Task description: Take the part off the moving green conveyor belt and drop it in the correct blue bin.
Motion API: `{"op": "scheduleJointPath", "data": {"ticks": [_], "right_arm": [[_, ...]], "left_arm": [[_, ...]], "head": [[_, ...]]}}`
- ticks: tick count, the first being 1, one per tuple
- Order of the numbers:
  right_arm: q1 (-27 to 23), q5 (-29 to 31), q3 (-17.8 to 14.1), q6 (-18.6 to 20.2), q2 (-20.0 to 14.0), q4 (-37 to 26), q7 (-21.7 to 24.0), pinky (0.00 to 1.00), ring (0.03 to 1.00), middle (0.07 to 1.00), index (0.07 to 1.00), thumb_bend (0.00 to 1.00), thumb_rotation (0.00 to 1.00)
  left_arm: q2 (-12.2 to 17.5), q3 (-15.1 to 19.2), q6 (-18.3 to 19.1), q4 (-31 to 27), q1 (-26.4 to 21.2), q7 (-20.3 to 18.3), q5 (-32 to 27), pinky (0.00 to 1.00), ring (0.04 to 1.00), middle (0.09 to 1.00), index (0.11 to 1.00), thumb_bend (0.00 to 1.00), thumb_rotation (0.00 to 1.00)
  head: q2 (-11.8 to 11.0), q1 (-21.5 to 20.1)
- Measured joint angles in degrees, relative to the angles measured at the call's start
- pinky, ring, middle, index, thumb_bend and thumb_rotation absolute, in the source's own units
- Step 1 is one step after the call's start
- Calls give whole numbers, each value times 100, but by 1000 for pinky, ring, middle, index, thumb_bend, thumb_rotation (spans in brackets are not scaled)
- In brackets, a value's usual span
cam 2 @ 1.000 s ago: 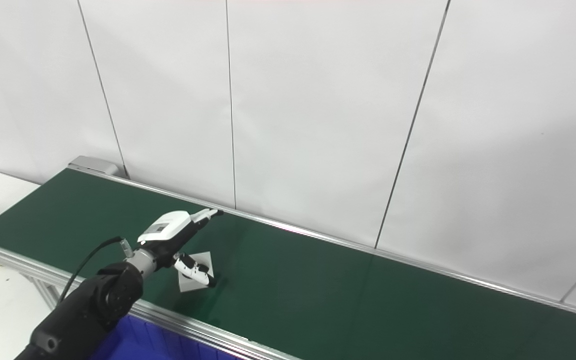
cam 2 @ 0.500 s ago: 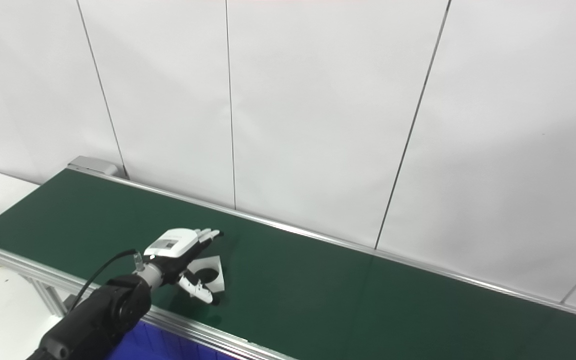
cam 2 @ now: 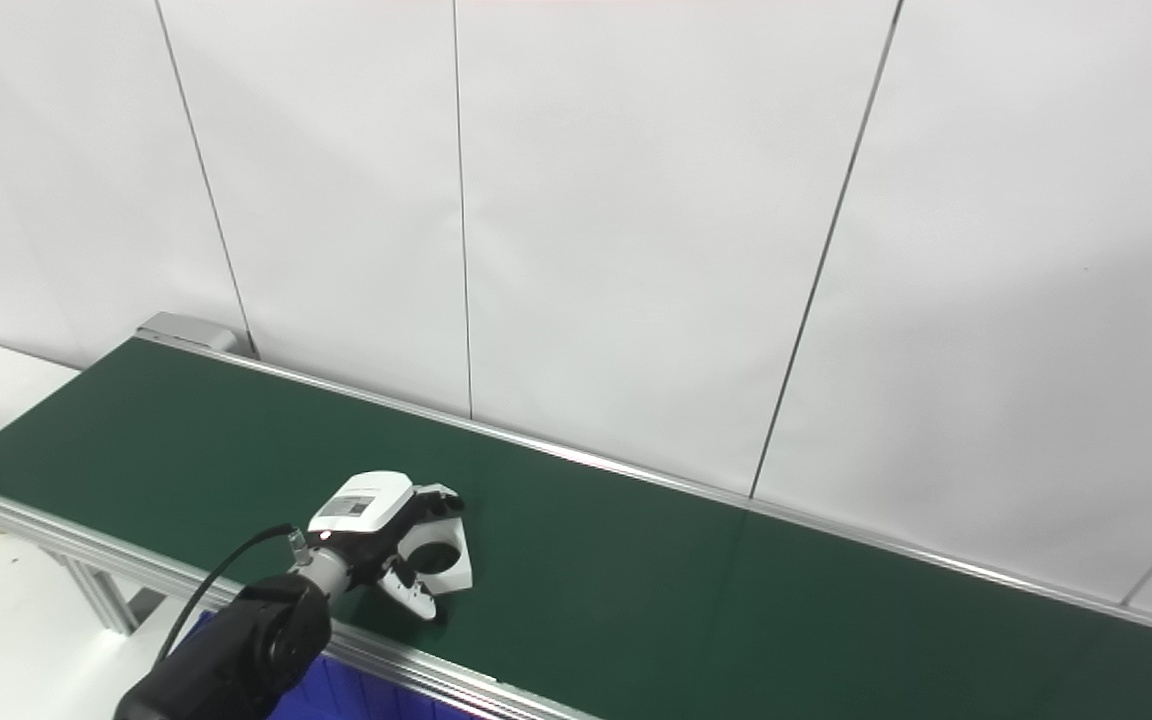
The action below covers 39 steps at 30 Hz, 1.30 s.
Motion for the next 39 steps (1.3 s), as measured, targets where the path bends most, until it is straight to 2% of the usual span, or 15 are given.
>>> {"op": "scheduleJointPath", "data": {"ticks": [1,2,5,12,22,26,29,31,33,35,37,38,39], "right_arm": [[10,2,0,0,1,-2,0,813,891,918,935,696,0],[19,1,0,0,4,-5,-1,813,890,917,934,697,0],[47,5,-3,0,4,-19,-9,818,893,919,936,696,0],[57,43,-3,0,14,-94,-9,822,899,924,942,690,0],[55,16,-3,0,17,-103,-34,812,891,920,940,696,0],[63,14,-1,0,21,-107,-34,809,890,921,938,693,0],[62,2,3,0,29,-109,-35,807,887,919,933,699,0],[63,-22,9,0,41,-119,-35,805,883,915,931,700,4],[64,-34,17,0,49,-152,-35,809,885,918,933,700,1],[73,-30,21,1,61,-177,-34,800,882,916,928,709,7],[93,-30,29,1,80,-184,-34,796,880,915,925,712,7],[102,-43,39,1,85,-193,-34,791,876,911,922,715,13],[110,-59,48,1,86,-210,-34,789,873,908,920,719,23]], "left_arm": [[-35,33,10,-6,4,-3,-61,407,470,527,621,532,2],[-57,65,26,-15,4,-3,-125,352,418,493,587,512,1],[-61,111,57,-43,5,-4,-247,271,367,450,547,494,0],[-62,48,131,-105,-1,-99,-296,337,378,470,546,495,0],[-36,19,126,-240,51,-134,-423,319,373,468,549,494,0],[46,130,96,-571,273,-127,-515,326,375,465,549,494,0],[66,346,1,-974,438,-127,-740,325,377,461,548,494,0],[81,476,-16,-1318,531,-143,-886,332,379,460,544,494,0],[89,602,-20,-1636,612,-191,-1027,326,375,455,540,495,0],[91,700,-46,-1916,702,-258,-1225,308,368,449,538,494,0],[92,774,-129,-2148,804,-276,-1391,308,368,450,537,495,0],[91,818,-184,-2230,866,-290,-1497,300,366,448,534,495,0],[91,854,-249,-2285,924,-296,-1583,308,371,452,533,495,0]], "head": [[0,0],[9,0],[17,-9],[26,-9],[79,-70],[123,-149],[123,-246],[219,-447],[220,-448],[342,-702],[343,-703],[456,-973],[457,-976]]}}
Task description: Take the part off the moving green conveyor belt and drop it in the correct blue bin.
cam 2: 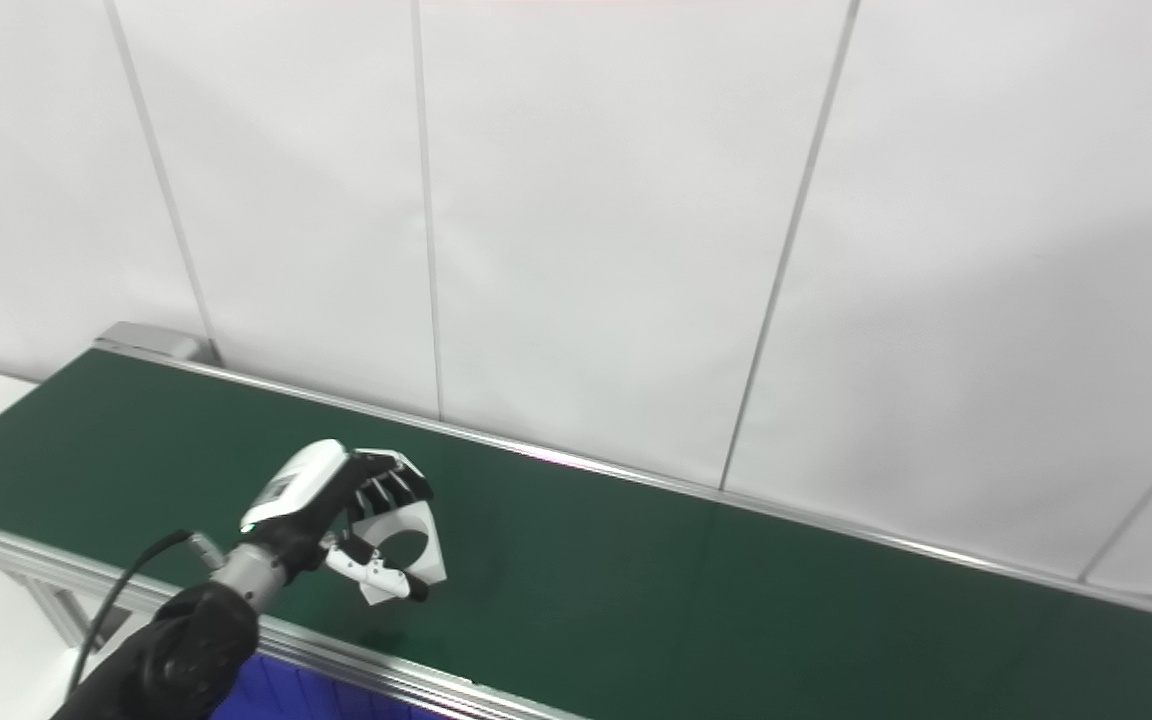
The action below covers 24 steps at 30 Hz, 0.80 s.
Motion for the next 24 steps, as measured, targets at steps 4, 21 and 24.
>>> {"op": "scheduleJointPath", "data": {"ticks": [4,21,24], "right_arm": [[34,-92,44,1,13,-172,0,781,864,902,915,734,74],[109,-500,227,319,312,-632,9,791,866,906,923,757,299],[108,-554,252,449,386,-724,9,793,871,914,930,755,315]], "left_arm": [[-1,108,-183,-291,280,-33,-286,325,385,464,525,497,0],[-28,287,-640,-572,937,-511,-1163,315,386,457,522,496,0],[-24,321,-640,-602,1071,-604,-1221,306,381,453,523,495,0]], "head": [[123,-289],[1098,-1529],[1195,-1582]]}}
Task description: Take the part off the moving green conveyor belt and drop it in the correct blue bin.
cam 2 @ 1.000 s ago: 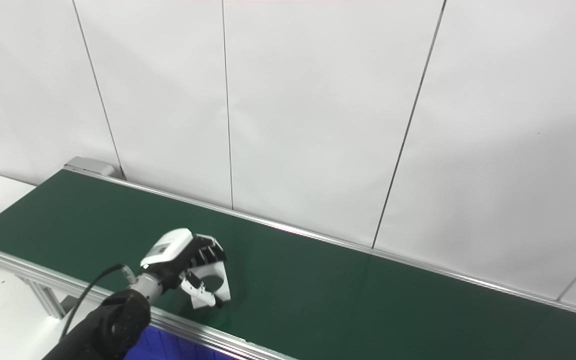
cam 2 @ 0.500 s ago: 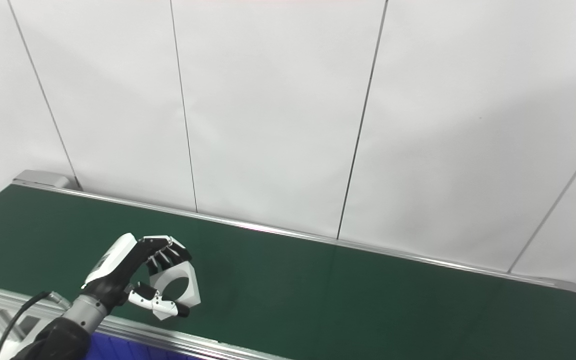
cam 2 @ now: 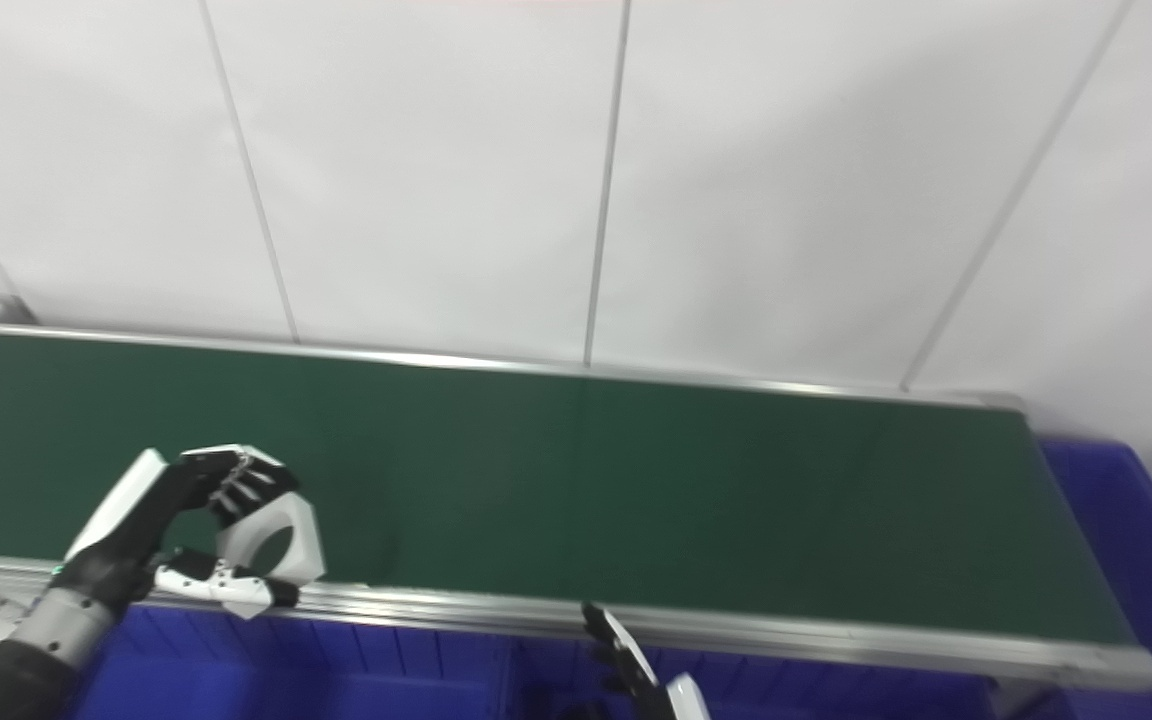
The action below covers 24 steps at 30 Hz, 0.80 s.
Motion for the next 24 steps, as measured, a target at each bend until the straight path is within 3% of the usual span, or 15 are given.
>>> {"op": "scheduleJointPath", "data": {"ticks": [4,8,12,17,19,24], "right_arm": [[-25,-37,27,151,83,-55,3,788,869,913,926,753,270],[-39,-84,41,228,99,-193,15,772,864,910,924,745,228],[-58,-114,40,266,99,-215,19,769,862,906,920,744,207],[-50,-121,37,411,94,-316,47,767,861,905,922,743,190],[-35,-116,35,423,85,-386,69,769,859,902,922,748,218],[26,-109,18,442,57,-523,109,769,855,904,922,754,236]], "left_arm": [[-3,11,0,-63,133,-95,-67,337,392,461,526,496,0],[-12,5,0,-82,248,-106,-81,293,376,447,530,494,0],[-48,-34,-37,-83,403,-120,-114,351,404,475,530,496,0],[-128,-191,-359,76,629,-152,-215,344,400,481,526,496,0],[-154,-264,-370,77,711,-167,-175,378,418,486,514,499,0],[-161,-575,-483,113,828,-156,356,424,429,490,515,499,0]], "head": [[237,-114],[377,-88],[439,-36],[448,62],[457,79],[475,70]]}}
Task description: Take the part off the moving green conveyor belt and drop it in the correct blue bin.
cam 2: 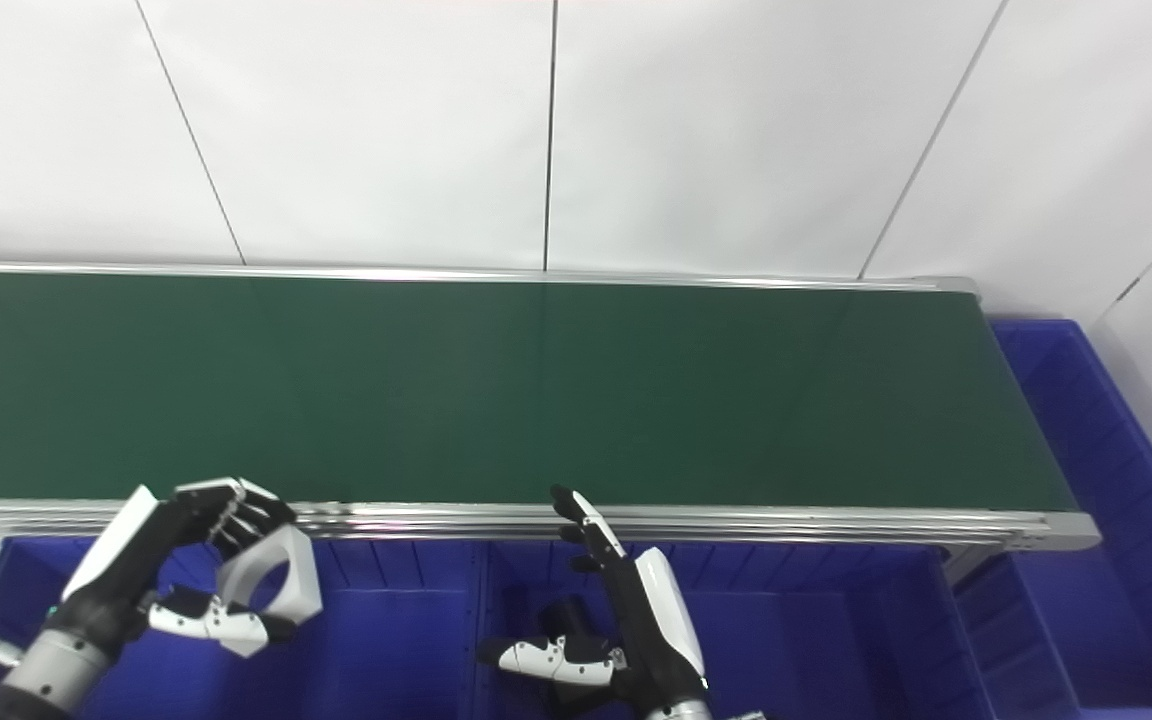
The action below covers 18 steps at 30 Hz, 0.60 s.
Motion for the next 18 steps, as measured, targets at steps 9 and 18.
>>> {"op": "scheduleJointPath", "data": {"ticks": [9,18], "right_arm": [[122,12,-63,18,-73,-147,86,769,852,902,925,745,232],[119,-22,-95,22,-116,-222,108,766,849,896,920,731,208]], "left_arm": [[4,-651,353,95,4,-170,1508,378,380,464,551,494,0],[72,-1023,811,-29,-140,-454,2697,780,704,643,685,617,176]], "head": [[70,62],[114,88]]}}
